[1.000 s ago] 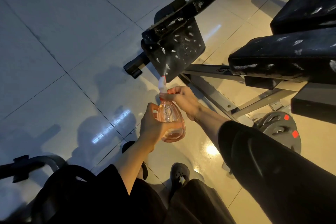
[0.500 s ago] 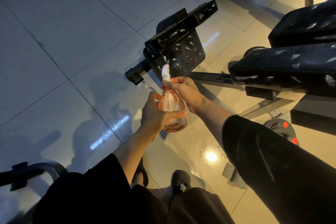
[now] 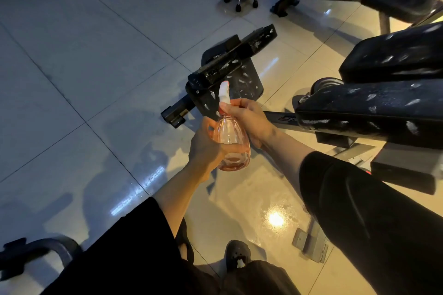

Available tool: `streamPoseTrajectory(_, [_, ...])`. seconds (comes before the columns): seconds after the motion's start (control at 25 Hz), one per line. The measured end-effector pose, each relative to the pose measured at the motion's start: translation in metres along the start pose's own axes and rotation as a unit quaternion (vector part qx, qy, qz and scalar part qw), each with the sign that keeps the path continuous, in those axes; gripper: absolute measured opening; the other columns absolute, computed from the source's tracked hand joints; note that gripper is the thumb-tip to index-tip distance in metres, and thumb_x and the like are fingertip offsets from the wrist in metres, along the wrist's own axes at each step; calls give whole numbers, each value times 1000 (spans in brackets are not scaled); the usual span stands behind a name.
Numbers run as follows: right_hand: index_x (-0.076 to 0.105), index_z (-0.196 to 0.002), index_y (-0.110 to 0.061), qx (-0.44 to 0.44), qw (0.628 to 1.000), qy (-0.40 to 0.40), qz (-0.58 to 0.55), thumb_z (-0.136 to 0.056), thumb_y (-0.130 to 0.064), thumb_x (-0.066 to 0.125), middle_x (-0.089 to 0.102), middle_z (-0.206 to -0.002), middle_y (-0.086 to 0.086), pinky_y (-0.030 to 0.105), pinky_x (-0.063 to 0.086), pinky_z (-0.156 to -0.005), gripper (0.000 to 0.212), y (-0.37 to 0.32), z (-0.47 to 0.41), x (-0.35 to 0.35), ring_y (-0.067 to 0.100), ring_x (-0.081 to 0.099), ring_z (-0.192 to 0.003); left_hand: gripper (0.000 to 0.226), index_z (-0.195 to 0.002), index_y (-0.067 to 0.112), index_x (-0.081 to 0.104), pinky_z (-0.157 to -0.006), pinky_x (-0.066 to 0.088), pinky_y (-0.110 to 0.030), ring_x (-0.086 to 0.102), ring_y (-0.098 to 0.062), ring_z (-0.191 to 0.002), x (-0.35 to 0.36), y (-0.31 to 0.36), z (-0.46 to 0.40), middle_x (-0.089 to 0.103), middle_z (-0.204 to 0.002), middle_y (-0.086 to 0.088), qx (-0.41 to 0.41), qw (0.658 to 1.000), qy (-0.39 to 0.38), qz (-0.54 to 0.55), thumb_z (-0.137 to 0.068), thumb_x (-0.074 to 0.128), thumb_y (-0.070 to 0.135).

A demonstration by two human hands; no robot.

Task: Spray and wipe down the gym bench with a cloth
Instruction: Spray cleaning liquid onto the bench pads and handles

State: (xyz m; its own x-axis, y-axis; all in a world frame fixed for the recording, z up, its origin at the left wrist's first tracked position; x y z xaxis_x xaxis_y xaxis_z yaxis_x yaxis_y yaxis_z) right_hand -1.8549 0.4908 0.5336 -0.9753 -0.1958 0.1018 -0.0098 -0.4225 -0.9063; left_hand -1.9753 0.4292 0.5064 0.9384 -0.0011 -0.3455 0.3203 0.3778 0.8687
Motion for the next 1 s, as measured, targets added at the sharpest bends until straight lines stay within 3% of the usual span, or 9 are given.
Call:
streamPoseTrajectory(0.08, [62, -97, -7, -17, 1000, 12, 15, -83, -20, 74, 71, -88, 11, 40, 56, -76, 23, -11, 1, -5, 20, 69, -76, 75, -104, 23, 50, -69, 52, -26, 62, -14, -91, -1, 12, 2, 66, -101, 1, 18, 1000, -9, 7, -45, 91, 46])
streamPoseTrajectory(0.2, [62, -97, -9, -29, 999, 23, -9, -86, -19, 71, 71, -81, 4, 33, 55, -67, 17, -32, 8, -9, 17, 69, -70, 77, -100, 25, 50, -72, 57, -36, 66, -19, -89, -2, 33, -1, 69, -95, -1, 24, 999, -14, 37, -37, 91, 42])
streamPoseTrajectory(0.4, [62, -90, -10, -46, 995, 43, 76, -88, -22, 69, 69, -78, 1, 14, 49, -53, 14, -63, 15, -19, 3, 67, -62, 65, -101, 26, 48, -79, 57, -37, 64, -18, -96, -7, 57, -3, 66, -99, -1, 46, 995, -65, 52, -54, 93, 23])
streamPoseTrajectory(0.52, [61, -100, -7, -41, 995, 50, 80, -88, -23, 68, 68, -83, 2, 12, 47, -52, 21, -81, 13, -16, 1, 67, -62, 70, -106, 26, 45, -81, 55, -37, 60, -16, -99, -15, 72, -13, 61, -102, 3, 39, 994, -87, 46, -55, 93, 23])
streamPoseTrajectory(0.64, [59, -110, 0, -62, 988, 84, 113, -89, -25, 67, 65, -86, 3, 5, 41, -46, 34, -95, 10, -13, -6, 62, -57, 67, -105, 29, 44, -68, 50, -25, 59, -9, -95, -26, 89, -21, 59, -99, 8, 46, 991, -118, 42, -58, 92, 21])
streamPoseTrajectory(0.76, [54, -120, -3, -61, 988, 96, 106, -88, -30, 67, 64, -98, 1, 11, 42, -58, 43, -106, 14, -14, 2, 63, -77, 72, -111, 30, 43, -64, 45, -19, 55, -5, -92, -33, 105, -29, 55, -99, 13, 79, 987, -137, 16, -58, 91, 22])
streamPoseTrajectory(0.88, [49, -120, -11, -67, 987, 134, 61, -87, -30, 68, 59, -103, -4, 14, 37, -64, 43, -123, 30, -26, 4, 56, -87, 74, -110, 30, 44, -69, 47, -23, 54, -7, -96, -32, 130, -31, 54, -102, 12, 125, 978, -166, -20, -56, 92, 22])
streamPoseTrajectory(1.0, [48, -126, -12, -88, 978, 183, 44, -81, -30, 74, 60, -114, 4, 22, 45, -77, 55, -134, 54, -45, 14, 59, -102, 73, -110, 27, 43, -81, 51, -32, 54, -8, -97, -17, 161, -30, 55, -103, 9, 173, 962, -205, -56, -57, 92, 20])
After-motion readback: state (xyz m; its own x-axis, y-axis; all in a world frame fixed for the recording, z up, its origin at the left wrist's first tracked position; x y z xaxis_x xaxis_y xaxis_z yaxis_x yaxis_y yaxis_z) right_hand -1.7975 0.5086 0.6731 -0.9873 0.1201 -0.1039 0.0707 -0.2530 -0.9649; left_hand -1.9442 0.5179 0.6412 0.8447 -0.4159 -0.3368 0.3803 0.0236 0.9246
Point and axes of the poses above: each hand's wrist, its own z-axis away from the middle knuckle, its own x-axis out of the palm, y = z × x, the point moved 1 cm from there along -z, towards the middle knuckle
